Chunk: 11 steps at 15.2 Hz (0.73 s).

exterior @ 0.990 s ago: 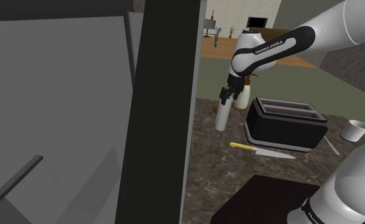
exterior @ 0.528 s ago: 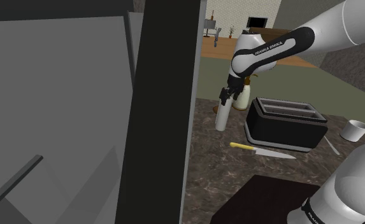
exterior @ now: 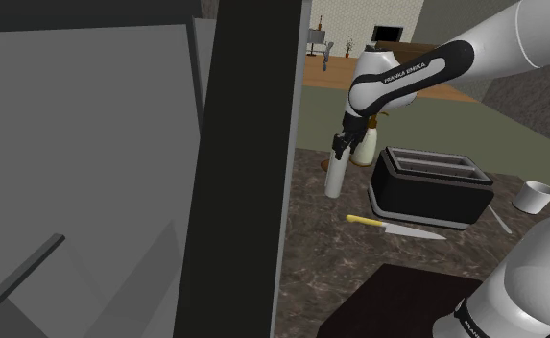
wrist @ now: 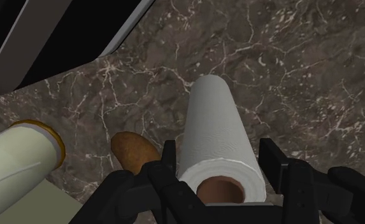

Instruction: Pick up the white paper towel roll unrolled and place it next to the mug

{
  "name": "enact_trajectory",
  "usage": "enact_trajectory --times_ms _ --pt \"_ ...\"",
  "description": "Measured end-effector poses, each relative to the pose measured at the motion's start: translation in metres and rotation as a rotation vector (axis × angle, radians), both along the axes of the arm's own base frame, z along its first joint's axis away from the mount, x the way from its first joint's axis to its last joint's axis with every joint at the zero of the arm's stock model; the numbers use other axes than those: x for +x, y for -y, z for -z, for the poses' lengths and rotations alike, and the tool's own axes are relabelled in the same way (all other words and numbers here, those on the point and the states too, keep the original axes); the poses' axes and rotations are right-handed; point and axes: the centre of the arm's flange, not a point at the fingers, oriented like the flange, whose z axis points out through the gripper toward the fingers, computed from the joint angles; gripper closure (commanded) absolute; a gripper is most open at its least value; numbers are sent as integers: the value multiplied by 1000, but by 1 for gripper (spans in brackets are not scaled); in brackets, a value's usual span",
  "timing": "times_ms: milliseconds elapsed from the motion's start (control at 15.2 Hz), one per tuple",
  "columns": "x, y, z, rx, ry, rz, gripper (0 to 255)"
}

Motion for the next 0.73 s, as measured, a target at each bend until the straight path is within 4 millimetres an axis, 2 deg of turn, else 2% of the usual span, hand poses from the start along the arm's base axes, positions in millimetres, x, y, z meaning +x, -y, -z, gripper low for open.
enact_trajectory --times_ms 264,726 --pt "0 1 -6 0 -1 0 255" --pt "0 0 -42 0 -1 1 255"
